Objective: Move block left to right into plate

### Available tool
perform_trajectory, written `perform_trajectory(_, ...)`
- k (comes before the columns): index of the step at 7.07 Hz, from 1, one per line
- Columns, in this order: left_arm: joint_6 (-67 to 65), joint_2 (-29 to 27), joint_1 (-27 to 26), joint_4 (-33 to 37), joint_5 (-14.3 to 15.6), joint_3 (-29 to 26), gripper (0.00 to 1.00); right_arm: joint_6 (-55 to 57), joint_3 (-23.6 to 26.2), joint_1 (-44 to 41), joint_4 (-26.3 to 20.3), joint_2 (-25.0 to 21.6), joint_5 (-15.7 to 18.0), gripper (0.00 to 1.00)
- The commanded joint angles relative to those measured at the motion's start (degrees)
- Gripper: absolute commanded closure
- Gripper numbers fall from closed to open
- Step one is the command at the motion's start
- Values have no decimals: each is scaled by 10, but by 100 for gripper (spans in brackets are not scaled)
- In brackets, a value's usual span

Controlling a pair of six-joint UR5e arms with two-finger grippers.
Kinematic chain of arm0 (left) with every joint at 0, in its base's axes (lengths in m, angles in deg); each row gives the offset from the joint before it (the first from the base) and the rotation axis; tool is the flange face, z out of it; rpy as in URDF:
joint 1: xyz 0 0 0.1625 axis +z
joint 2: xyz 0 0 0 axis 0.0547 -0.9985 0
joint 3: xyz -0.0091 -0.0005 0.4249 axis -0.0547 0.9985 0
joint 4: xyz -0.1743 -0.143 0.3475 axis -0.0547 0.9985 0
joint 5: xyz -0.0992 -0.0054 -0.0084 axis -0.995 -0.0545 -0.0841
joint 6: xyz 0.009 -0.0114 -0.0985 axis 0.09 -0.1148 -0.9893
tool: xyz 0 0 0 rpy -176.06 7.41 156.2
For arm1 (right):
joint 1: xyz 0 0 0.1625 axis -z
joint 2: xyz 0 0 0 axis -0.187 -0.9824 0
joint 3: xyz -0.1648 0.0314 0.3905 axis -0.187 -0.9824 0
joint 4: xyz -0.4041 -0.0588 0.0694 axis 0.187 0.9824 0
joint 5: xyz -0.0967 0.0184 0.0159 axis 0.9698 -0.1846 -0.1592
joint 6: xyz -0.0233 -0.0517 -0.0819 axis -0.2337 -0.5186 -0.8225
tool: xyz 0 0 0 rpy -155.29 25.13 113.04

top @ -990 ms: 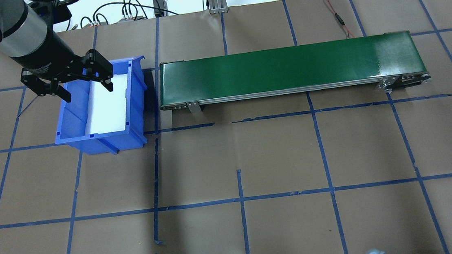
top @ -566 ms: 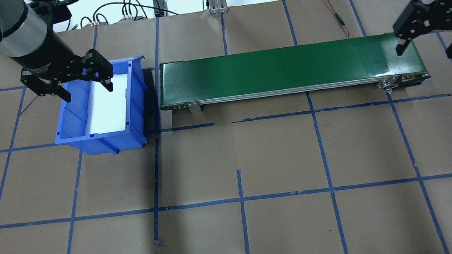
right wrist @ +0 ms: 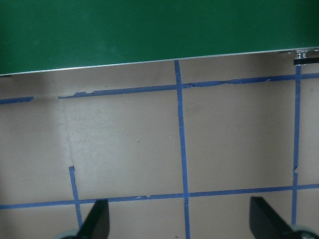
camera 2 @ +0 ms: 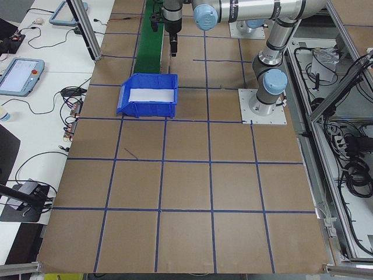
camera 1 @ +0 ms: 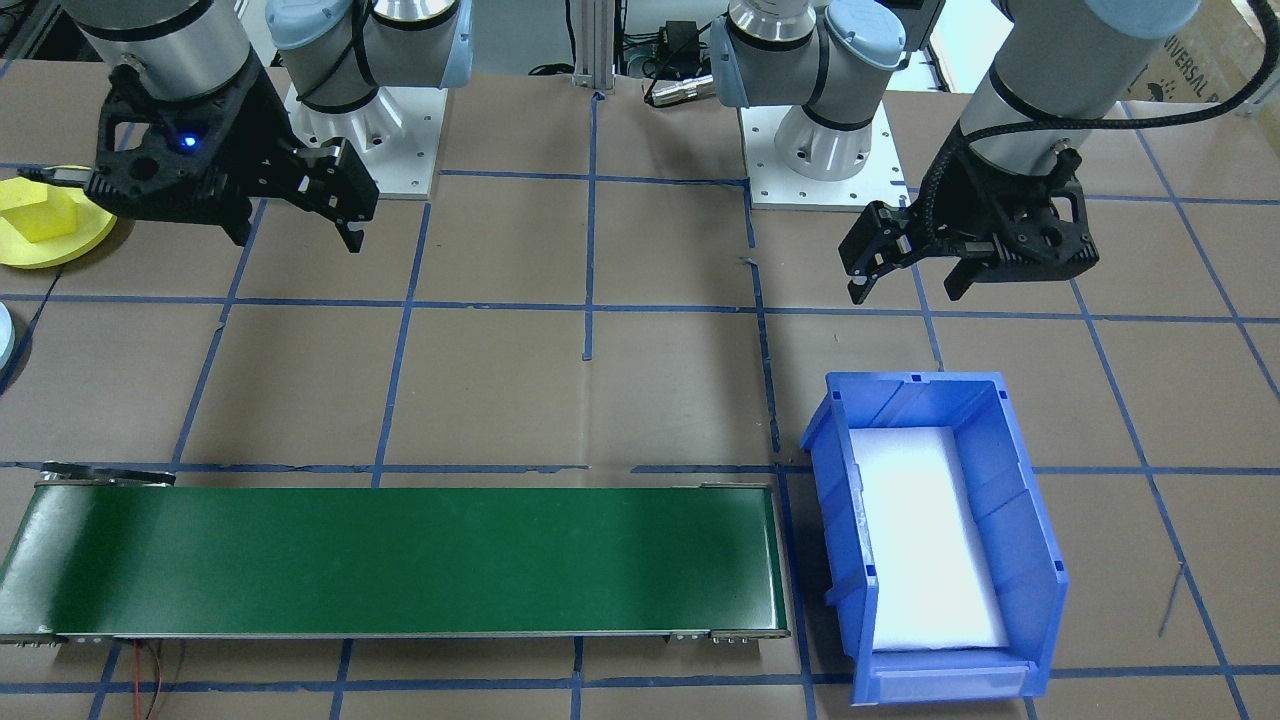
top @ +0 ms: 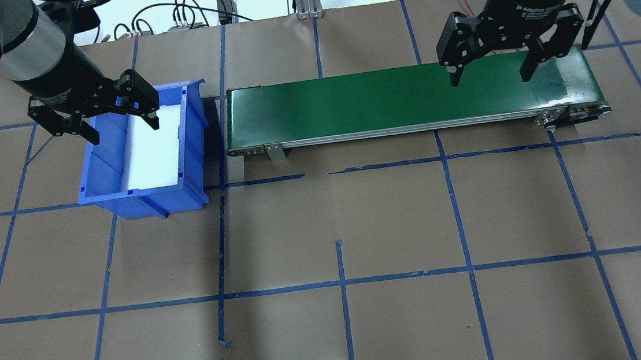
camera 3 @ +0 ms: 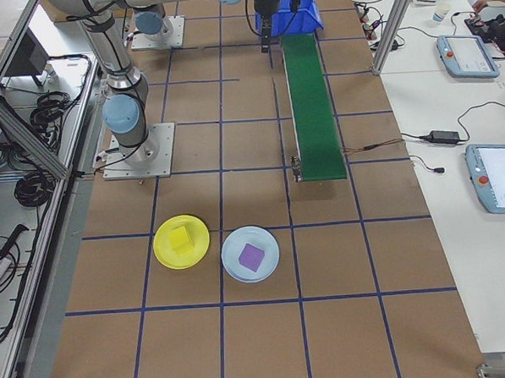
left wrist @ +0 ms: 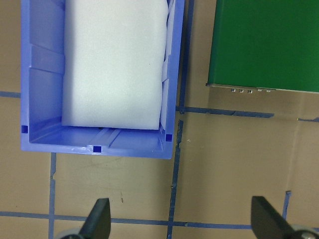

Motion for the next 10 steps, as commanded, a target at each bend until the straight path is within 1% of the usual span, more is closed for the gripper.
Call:
perform_trajectory(1,-8,3,-2,1,5,-4,0,0,9,1,30,1,-5,0)
perform_trajectory(2,-18,4,-3,5,6,-8,0,-1,14,1,40,1,-6,0)
perform_trajectory(3,-25,9,-3,8,7,-8,0,0,28,2,83,1,-3,0)
perform_trajectory(4,-52,11,-3,7,7,-4,0,-3,32,2,91,0,-1,0)
perform_trajectory(6,-66,16,-10,21,8,3,0,-3,34,2,98,-1,-2,0)
perform_trajectory(7,-65,18,-10,39,8,5,0,-3,34,2,96,-1,1,0)
perform_trajectory(8,-66,16,-10,31,8,3,0,-3,34,2,95,-1,3,0)
perform_trajectory(9,-65,12,1,37,10,-7,0,-3,34,3,95,-2,3,0)
perform_trajectory(10,-65,13,0,37,9,-9,0,-3,34,3,95,-2,4,0)
